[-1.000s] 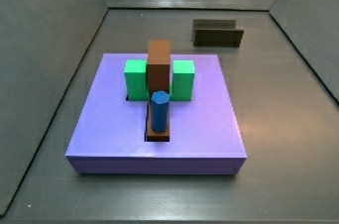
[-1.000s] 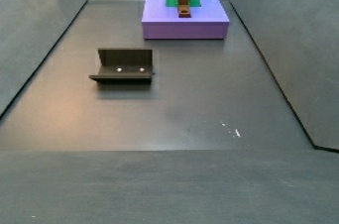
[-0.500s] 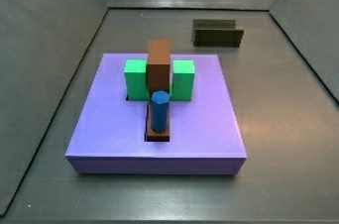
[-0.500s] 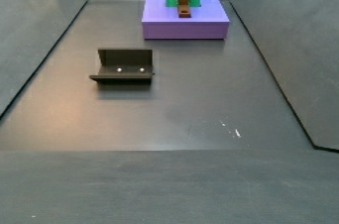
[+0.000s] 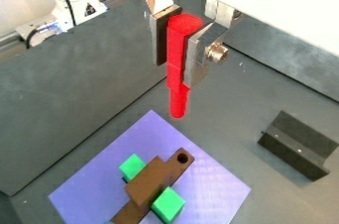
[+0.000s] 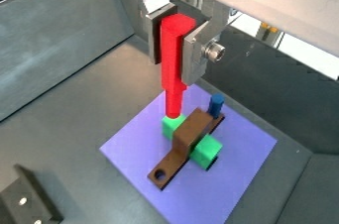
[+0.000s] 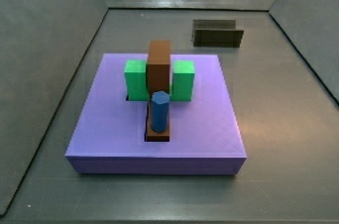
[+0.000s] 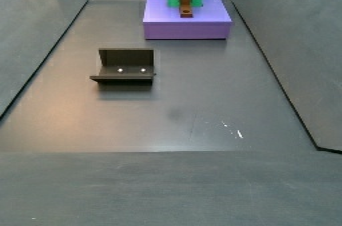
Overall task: Pick up the red object. Move up. Move to above the board. Insert the red object.
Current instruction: Move to above the board, then insert the red object.
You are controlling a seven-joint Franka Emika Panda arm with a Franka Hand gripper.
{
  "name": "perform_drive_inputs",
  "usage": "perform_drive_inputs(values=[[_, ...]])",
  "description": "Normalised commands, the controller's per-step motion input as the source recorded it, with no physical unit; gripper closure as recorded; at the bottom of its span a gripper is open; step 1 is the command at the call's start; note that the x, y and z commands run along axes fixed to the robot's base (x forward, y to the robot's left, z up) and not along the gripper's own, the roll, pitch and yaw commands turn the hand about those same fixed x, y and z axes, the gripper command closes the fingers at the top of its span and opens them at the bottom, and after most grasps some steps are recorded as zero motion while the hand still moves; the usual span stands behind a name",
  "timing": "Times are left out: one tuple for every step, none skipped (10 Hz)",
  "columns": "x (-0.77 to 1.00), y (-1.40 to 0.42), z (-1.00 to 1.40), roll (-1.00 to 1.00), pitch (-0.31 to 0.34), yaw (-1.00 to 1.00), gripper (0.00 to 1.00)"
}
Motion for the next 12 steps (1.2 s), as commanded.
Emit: perform_drive_inputs(values=[[0.08,-0.21,0.05,0.02,0.119,0.0,1.0],[0.0,0.0,-0.12,0.0,-0.016,0.0,1.0],[0.0,0.13,-0.39,0.0,-0.121,0.0,1.0],[-0.11,0.41,-0.6,-0.05,-0.207,-0.05,1.0],[-0.13,0.49,-0.64,-0.07,-0.233,-0.09,1.0],[-0.13,0.49,-0.66,-0.06,-0.229,-0.08,1.0],[-0.09,0.42,-0.67,-0.04,-0.227,-0.12,1.0],[0.0,0.28,-0.62,-0.08,-0.259,-0.1,1.0],[0.0,0.04,-0.71,-0.03,-0.25,-0.07,1.0],[0.0,-0.04,-0.79,0.0,-0.227,-0.04,1.0],[0.46,-0.27,-0.81,0.0,-0.116,-0.31,1.0],[0.44,-0.28,-0.55,0.0,-0.074,-0.48,1.0]])
